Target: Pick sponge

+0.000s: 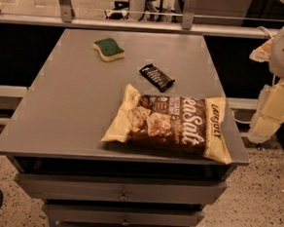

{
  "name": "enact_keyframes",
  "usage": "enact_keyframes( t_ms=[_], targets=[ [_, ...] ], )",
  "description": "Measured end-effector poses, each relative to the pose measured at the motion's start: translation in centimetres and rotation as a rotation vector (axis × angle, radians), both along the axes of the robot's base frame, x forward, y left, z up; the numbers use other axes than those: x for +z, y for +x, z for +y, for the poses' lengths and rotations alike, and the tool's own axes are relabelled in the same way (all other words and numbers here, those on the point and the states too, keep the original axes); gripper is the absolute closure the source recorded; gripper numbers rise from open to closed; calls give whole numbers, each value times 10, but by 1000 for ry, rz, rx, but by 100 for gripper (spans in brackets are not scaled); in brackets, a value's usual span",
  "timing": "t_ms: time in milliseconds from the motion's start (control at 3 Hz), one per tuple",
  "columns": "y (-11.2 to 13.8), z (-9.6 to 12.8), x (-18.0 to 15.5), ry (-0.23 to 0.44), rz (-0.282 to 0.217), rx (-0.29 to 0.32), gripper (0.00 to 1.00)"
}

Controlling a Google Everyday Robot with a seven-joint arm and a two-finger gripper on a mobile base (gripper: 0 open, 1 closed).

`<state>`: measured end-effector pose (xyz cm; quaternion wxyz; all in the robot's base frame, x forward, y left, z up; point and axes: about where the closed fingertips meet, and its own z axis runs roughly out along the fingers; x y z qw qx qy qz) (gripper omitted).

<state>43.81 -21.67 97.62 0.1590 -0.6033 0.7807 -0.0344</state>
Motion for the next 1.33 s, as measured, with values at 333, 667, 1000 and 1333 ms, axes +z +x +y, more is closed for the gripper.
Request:
enact_keyframes(
  t_ms=[333,667,1000,1333],
  targets=[
    [2,2,-1,11,-2,1,0],
    [21,20,-11,108,-17,14,0],
    [64,61,-20,173,-61,30,0],
    [119,102,-26,255,-119,11,0]
  ],
)
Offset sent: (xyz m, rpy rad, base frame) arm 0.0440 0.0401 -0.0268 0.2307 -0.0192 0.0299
